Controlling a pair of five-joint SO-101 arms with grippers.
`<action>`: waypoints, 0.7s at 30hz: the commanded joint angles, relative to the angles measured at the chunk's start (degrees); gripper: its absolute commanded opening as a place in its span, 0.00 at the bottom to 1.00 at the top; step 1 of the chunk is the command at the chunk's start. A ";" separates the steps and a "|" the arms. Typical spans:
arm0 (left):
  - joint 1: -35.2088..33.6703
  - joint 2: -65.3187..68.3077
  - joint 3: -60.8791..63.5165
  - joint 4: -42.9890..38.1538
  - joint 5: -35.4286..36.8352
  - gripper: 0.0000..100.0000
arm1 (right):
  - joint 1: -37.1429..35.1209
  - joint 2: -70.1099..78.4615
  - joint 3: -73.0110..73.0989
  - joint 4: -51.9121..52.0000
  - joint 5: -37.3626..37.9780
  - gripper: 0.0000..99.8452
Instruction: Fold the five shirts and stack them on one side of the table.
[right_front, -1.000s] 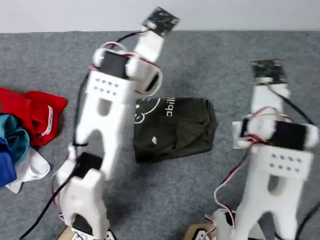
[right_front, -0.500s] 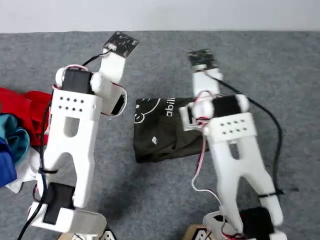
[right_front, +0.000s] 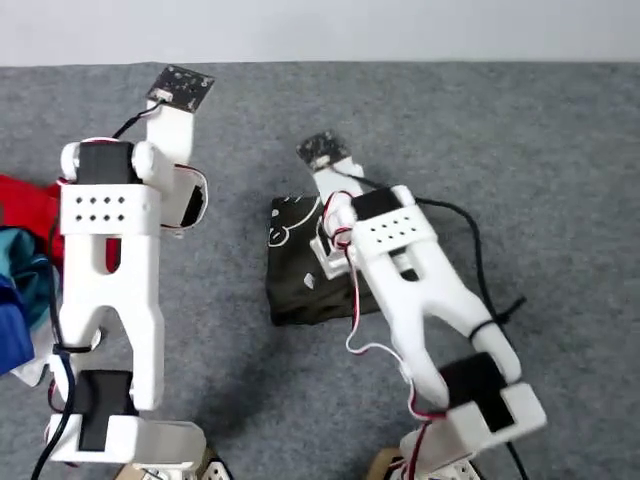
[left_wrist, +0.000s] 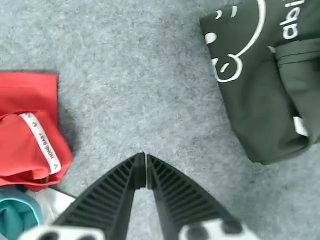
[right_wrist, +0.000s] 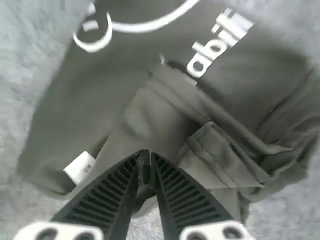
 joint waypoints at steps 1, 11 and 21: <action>-0.62 -2.46 0.04 1.23 -0.62 0.00 | 2.07 2.24 -0.53 1.45 0.88 0.01; -0.26 -2.46 0.04 1.14 -0.62 0.00 | 17.98 2.59 -0.70 18.77 2.99 0.01; -0.44 -1.93 0.04 0.26 -0.62 0.00 | 11.12 3.38 -25.67 26.86 4.13 0.01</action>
